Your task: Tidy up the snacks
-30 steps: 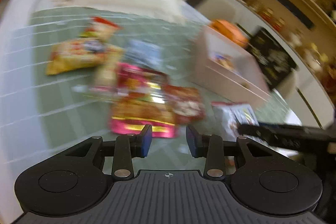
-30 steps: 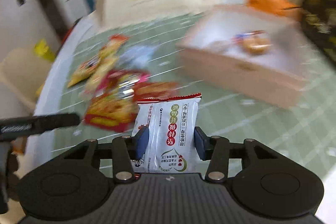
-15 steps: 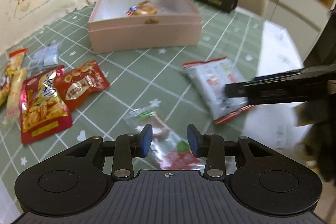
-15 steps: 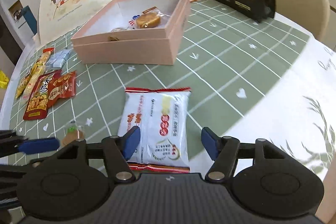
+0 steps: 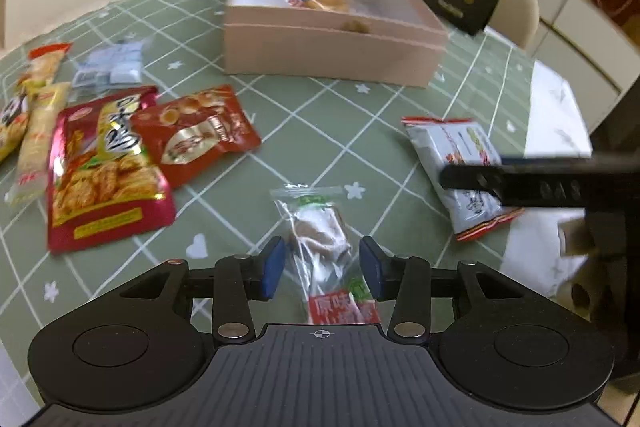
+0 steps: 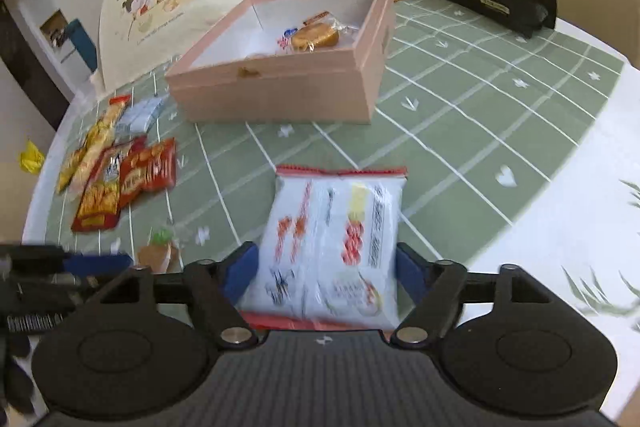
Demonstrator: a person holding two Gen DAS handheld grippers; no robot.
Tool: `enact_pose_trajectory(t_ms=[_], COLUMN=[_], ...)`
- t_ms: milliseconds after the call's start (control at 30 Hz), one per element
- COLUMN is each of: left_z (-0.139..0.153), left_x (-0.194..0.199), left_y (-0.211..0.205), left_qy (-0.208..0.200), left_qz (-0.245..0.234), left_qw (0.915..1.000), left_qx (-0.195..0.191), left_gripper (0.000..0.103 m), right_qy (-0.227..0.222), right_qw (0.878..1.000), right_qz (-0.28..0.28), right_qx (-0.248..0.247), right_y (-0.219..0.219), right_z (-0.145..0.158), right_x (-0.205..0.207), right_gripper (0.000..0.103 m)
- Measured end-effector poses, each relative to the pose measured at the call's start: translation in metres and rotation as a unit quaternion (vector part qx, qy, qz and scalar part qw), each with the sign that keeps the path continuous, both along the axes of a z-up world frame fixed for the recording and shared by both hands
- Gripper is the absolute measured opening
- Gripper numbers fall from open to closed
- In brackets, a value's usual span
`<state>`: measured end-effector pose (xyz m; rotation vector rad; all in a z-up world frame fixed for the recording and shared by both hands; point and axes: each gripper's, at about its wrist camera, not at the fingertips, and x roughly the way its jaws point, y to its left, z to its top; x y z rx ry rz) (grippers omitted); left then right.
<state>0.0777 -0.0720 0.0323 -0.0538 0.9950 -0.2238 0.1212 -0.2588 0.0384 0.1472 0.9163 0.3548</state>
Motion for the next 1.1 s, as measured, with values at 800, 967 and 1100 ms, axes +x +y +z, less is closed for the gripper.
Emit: enact_pose_trajectory(t_ms=[800, 967, 1100], left_z=[-0.002, 0.050, 0.087], left_x=[-0.001, -0.008, 0.020], left_y=[-0.019, -0.006, 0.002], left_qy=[-0.068, -0.135, -0.121], left_qz=[-0.028, -0.017, -0.005], left_qw=[0.9969, 0.9906, 0.9912], left_qx=[0.028, -0.014, -0.054], left_gripper=[0.023, 0.013, 0.013], right_qy=[-0.044, -0.090, -0.111], right_qw=[0.997, 0.993, 0.992], right_qz=[0.026, 0.013, 0.015], right_qx=[-0.066, -0.070, -0.060], right_y=[-0.009, -0.022, -0.024], right_z=[0.041, 0.076, 0.096], right_x=[-0.039, -0.055, -0.055], right_gripper=[0.076, 0.076, 0.076])
